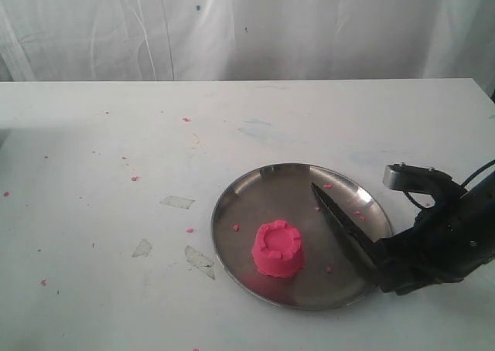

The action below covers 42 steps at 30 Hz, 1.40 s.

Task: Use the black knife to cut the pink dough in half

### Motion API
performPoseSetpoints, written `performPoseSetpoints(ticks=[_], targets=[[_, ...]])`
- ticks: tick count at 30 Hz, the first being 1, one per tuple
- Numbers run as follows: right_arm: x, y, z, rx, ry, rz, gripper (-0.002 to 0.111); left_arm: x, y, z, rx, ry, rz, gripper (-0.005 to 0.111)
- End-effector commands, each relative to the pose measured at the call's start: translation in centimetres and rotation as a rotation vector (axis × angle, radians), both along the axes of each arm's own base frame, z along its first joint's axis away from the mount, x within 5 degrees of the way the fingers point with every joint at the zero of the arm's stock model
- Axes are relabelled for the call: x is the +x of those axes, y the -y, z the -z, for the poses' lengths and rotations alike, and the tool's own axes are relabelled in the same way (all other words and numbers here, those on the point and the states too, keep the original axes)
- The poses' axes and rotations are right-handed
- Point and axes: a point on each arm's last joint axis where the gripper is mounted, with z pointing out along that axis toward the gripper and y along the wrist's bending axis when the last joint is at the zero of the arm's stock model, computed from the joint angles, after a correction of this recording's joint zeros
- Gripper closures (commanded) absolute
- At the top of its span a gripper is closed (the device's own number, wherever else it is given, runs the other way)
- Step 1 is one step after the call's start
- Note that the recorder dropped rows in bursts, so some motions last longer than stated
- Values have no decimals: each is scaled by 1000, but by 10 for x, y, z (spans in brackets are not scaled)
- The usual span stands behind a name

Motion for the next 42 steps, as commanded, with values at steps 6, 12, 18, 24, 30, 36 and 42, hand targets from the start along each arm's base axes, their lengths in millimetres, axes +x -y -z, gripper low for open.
performPoseSetpoints(ticks=[6,12,18,24,30,36,42], targets=[[-2,0,-21,-59,126,-74,108,0,0,0,-8,6,-1,107],[-4,-6,-37,-201,252,-93,108,0,0,0,-8,6,-1,107],[-14,-13,-56,-354,348,-123,108,0,0,0,-8,6,-1,107],[-29,-32,-64,-502,457,-238,108,0,0,0,-8,6,-1,107],[-40,-49,-65,-561,495,-275,108,0,0,0,-8,6,-1,107],[-30,-42,-55,-446,430,-112,108,0,0,0,-8,6,-1,107],[-38,-38,-44,-186,121,-136,108,0,0,0,-8,6,-1,107]])
